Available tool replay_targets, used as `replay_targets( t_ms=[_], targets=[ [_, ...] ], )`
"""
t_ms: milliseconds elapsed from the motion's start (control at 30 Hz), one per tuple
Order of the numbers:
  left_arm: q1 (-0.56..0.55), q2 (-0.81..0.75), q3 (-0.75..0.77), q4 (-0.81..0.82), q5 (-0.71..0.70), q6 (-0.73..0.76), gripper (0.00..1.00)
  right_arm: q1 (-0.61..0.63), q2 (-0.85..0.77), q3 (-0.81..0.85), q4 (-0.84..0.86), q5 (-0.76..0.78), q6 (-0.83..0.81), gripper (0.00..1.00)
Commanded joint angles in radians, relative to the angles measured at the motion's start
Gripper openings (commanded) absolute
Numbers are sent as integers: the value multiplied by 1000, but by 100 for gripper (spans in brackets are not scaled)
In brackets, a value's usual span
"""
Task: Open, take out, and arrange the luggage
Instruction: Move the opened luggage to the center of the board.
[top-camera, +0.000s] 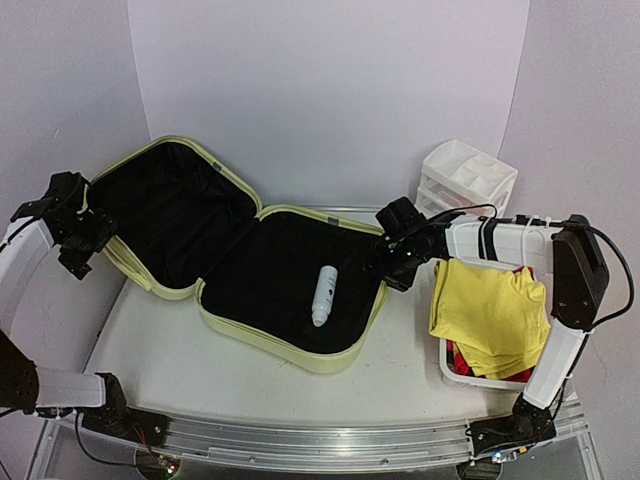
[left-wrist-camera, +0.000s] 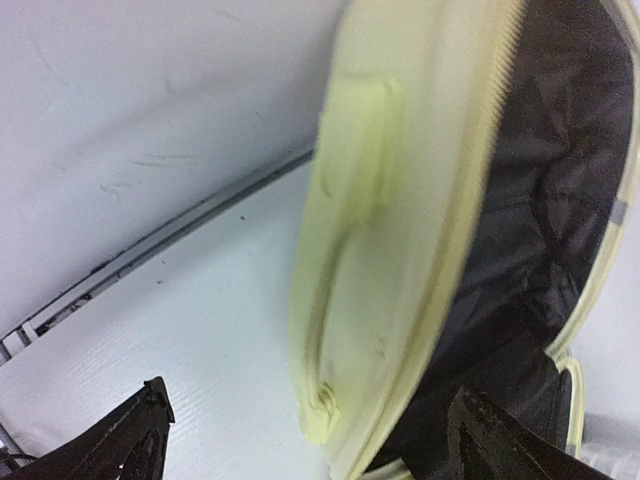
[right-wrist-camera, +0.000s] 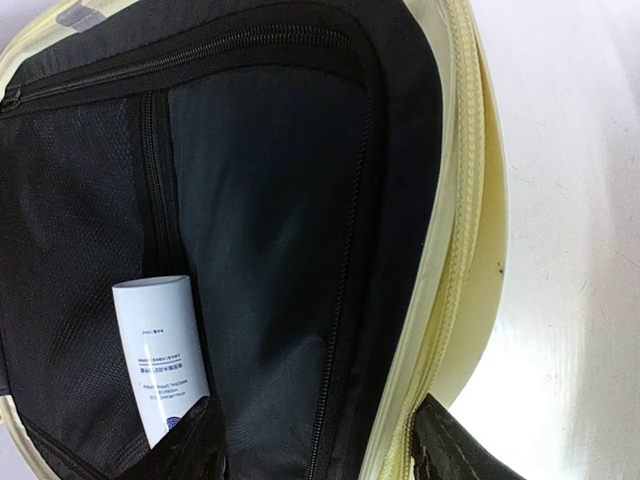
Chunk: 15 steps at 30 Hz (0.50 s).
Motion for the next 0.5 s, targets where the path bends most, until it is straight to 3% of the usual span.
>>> replay_targets(
  t_ms=[0, 200, 467],
  targets=[
    [101, 89, 76, -11, 57, 13, 94, 19, 71, 5, 86, -124, -17, 61],
    [103, 133, 142, 43, 18, 31, 94, 17, 83, 21, 85, -133, -26, 61],
    [62, 148, 216, 84, 123, 64, 93, 13, 90, 28, 85, -133, -33, 61]
  ],
)
